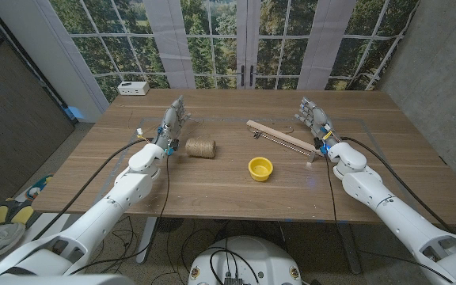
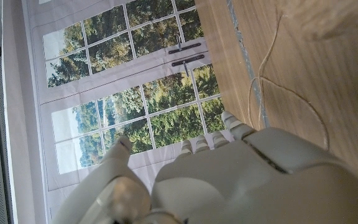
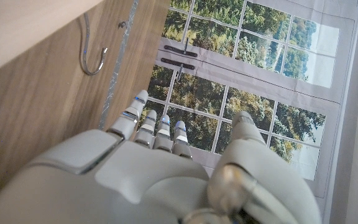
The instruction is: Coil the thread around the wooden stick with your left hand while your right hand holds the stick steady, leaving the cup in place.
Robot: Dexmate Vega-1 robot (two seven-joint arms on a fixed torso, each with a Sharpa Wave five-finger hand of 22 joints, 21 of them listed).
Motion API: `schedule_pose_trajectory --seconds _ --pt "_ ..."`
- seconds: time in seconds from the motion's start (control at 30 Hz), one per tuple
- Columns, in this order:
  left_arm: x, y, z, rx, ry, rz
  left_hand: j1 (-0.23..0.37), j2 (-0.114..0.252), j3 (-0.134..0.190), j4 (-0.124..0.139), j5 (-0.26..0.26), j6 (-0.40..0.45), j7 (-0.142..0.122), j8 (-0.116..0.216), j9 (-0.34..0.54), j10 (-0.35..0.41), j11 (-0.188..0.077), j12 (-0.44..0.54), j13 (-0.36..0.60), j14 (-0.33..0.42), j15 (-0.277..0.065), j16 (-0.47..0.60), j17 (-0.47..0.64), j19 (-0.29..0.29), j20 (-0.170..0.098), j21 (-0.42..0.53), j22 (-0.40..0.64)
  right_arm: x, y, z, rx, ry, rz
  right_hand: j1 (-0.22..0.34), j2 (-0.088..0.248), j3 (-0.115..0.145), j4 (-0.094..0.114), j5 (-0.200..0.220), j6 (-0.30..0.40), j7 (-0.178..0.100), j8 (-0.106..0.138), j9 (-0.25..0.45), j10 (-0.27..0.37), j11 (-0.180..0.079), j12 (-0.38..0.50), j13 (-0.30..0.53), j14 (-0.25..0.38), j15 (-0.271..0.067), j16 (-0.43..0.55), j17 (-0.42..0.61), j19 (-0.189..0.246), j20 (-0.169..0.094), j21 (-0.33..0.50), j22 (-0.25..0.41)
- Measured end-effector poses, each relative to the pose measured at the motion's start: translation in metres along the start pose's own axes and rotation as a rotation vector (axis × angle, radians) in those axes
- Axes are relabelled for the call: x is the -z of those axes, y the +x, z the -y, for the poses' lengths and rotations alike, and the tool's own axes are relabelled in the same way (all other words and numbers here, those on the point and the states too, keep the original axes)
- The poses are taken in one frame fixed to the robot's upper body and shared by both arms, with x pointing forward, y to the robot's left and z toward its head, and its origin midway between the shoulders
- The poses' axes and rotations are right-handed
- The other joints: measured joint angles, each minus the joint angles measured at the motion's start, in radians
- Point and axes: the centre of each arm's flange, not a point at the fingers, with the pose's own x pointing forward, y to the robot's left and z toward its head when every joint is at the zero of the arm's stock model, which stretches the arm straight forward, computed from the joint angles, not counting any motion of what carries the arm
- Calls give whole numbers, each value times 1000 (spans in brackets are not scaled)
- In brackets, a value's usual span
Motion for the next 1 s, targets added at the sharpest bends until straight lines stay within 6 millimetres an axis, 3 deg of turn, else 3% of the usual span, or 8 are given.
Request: schedule_pose_trajectory --seconds 0.77,0.93,1.0 --pt "-8 9 12 11 56 -6 0 0 0 0 0 0 0 8 0 -7 8 8 0 13 13 7 0 11 11 5 0 -8 -6 9 3 -142 -15 12 -3 6 -6 4 11 -11 7 0 9 9 0 1 4 4 0 -3 -4 4 0 0" --pt "-8 6 14 7 63 -12 0 0 0 0 0 -1 -1 8 0 -1 14 14 0 21 21 7 0 18 18 8 0 -15 -9 9 0 -218 -33 21 -4 8 -8 4 18 -18 8 4 11 7 0 1 7 7 0 -3 -4 15 0 0" --pt "-9 4 15 8 65 -12 0 0 0 0 0 -5 -5 8 0 4 18 16 0 29 29 7 0 21 37 8 0 -15 -10 9 1 -242 -42 22 -3 8 -8 4 20 -20 8 5 13 5 0 1 11 11 0 -3 -11 22 0 0"
